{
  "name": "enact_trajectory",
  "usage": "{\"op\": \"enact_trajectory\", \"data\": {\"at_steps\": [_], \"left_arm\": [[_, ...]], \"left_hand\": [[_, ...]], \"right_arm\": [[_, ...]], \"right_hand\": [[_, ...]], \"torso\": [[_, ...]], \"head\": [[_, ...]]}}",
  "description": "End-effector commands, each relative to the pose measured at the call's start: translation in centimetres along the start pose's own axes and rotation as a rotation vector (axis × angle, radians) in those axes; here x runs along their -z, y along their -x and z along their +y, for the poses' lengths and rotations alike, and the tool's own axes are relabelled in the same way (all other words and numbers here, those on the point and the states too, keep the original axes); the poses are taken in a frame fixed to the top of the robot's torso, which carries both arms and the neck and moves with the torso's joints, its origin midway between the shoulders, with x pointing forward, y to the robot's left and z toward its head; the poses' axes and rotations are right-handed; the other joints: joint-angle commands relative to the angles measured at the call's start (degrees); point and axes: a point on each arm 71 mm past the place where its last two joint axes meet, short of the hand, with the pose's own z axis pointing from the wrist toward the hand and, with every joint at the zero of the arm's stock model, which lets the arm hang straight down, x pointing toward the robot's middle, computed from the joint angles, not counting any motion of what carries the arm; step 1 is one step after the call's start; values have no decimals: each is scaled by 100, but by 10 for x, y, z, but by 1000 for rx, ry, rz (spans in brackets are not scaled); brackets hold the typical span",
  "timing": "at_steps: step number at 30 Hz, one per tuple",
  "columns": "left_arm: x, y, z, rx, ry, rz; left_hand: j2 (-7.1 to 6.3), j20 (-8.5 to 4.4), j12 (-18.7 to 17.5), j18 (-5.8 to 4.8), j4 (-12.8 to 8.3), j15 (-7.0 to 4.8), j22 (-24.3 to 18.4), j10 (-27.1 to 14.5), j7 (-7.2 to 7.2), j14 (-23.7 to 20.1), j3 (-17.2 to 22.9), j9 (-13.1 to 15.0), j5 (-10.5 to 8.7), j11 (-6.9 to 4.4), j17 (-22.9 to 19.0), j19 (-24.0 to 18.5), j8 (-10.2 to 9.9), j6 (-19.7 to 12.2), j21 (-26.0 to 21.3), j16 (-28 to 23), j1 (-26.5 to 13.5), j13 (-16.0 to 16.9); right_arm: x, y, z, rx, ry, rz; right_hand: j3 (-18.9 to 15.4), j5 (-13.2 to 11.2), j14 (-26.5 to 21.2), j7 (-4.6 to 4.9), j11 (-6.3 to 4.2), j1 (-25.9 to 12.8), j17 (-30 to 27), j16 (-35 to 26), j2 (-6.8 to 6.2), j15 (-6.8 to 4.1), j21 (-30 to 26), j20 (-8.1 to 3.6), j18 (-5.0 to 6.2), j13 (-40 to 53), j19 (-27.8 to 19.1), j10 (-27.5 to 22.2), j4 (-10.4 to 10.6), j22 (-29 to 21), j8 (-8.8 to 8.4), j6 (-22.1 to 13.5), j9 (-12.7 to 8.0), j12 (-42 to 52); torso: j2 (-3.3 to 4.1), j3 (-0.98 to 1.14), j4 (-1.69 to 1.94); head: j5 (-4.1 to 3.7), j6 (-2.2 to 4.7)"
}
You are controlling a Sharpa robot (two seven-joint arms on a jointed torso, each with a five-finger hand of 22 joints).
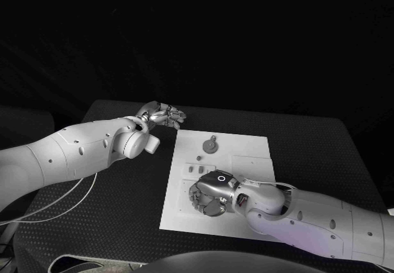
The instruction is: Assemble the parts on the task board
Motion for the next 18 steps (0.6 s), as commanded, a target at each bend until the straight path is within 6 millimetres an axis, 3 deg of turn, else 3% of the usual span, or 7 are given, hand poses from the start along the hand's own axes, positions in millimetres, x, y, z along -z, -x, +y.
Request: {"op": "enact_trajectory", "data": {"at_steps": [1, 7, 10, 18], "left_arm": [[0, -2, -2, 9, -8, 16], [0, -1, -2, 9, -7, 15], [0, -1, -2, 9, -7, 15], [1, 0, -1, 9, -3, 14]], "left_hand": [[-18, 14, 0, -31, 3, 26, -6, -31, -4, 21, -28, -7, -23, 0, 10, -22, 22, -41, 17, -25, -38, -9], [-20, 14, 0, -31, 3, 27, -7, -33, -3, 21, -30, -8, -23, 0, 13, -23, 22, -43, 16, -28, -39, -10], [-14, 13, 0, -30, -2, 26, -9, -34, -3, 22, -25, -9, -22, 0, 20, -24, 23, -45, 17, -33, -28, -10], [-22, 16, -1, -32, -2, 28, -13, -38, -1, 22, -33, -11, -24, 3, 36, -27, 25, -49, 17, -46, -33, -12]], "right_arm": [[2, -6, 0, -27, 3, 16], [3, -4, -1, -39, 4, -6], [5, -3, -2, -39, 1, -24], [14, 5, -3, -40, -2, -100]], "right_hand": [[-17, 20, -18, 45, 45, -32, 14, 2, -156, 72, -4, 15, 72, 11, -38, -126, 43, 94, -90, -147, -50, -52], [-120, 17, -154, 266, 222, -108, 46, 25, -546, 243, -17, 52, 72, -60, -135, -548, 87, 108, -342, -624, -152, -275], [-263, 19, -210, 310, 267, -142, 68, 55, -588, 288, -5, 67, 72, -69, -178, -642, 50, 121, -390, -740, -175, -310], [-341, 20, -255, 311, 289, -104, 87, 94, -631, 311, 9, 80, 72, -61, -211, -699, 34, 119, -397, -804, -185, -310]], "torso": [[0, 1, 0], [1, 3, -4], [1, 3, -3], [-1, 4, -1]], "head": [[-5, 15], [-11, 28], [-15, 29], [-45, 47]]}}
